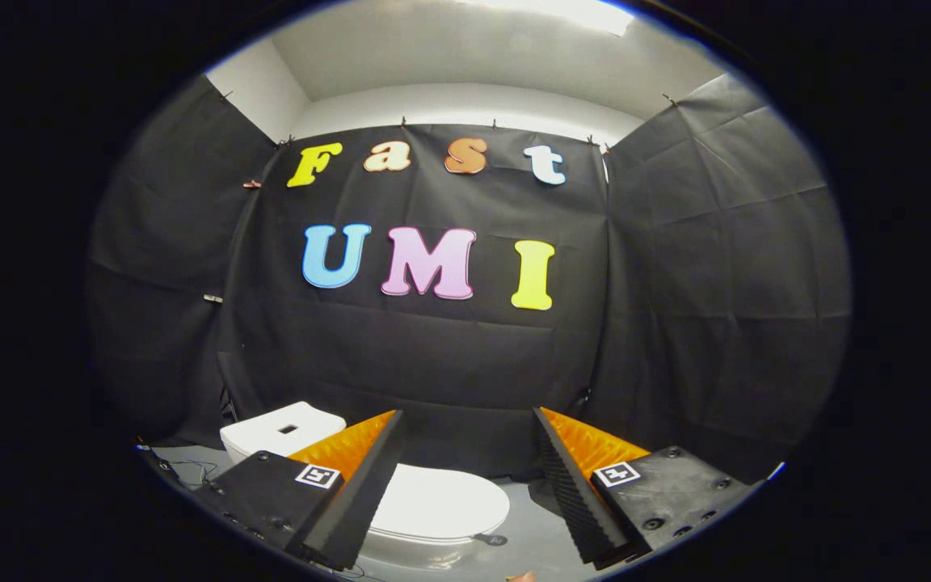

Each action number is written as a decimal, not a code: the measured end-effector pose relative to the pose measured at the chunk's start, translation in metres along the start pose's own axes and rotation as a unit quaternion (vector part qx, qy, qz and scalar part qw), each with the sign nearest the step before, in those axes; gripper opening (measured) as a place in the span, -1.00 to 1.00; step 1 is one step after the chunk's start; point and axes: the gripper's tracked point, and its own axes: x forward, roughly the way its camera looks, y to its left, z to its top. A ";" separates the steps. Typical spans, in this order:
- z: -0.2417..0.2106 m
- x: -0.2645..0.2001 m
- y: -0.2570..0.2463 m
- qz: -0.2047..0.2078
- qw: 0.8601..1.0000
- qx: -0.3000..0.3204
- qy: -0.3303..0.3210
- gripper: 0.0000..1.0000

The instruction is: Open the toilet lid.

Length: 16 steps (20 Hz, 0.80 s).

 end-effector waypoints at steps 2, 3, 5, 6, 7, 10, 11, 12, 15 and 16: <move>-0.021 0.005 0.001 0.003 1.000 0.012 0.022 0.96; -0.031 0.008 0.001 0.005 0.999 0.017 0.030 0.96; -0.051 0.012 -0.002 0.009 0.999 0.028 0.044 0.96; -0.062 0.012 0.000 0.017 0.998 0.037 0.052 0.96; -0.073 0.015 0.000 0.023 0.997 0.045 0.061 0.96; -0.103 0.021 -0.001 0.036 0.993 0.066 0.088 0.97; -0.114 0.024 0.000 0.041 0.991 0.078 0.102 0.96; -0.124 0.027 0.001 0.044 0.989 0.089 0.113 0.95; -0.151 0.033 0.002 0.065 0.981 0.125 0.133 0.97; -0.164 0.036 0.003 0.072 0.977 0.138 0.144 0.97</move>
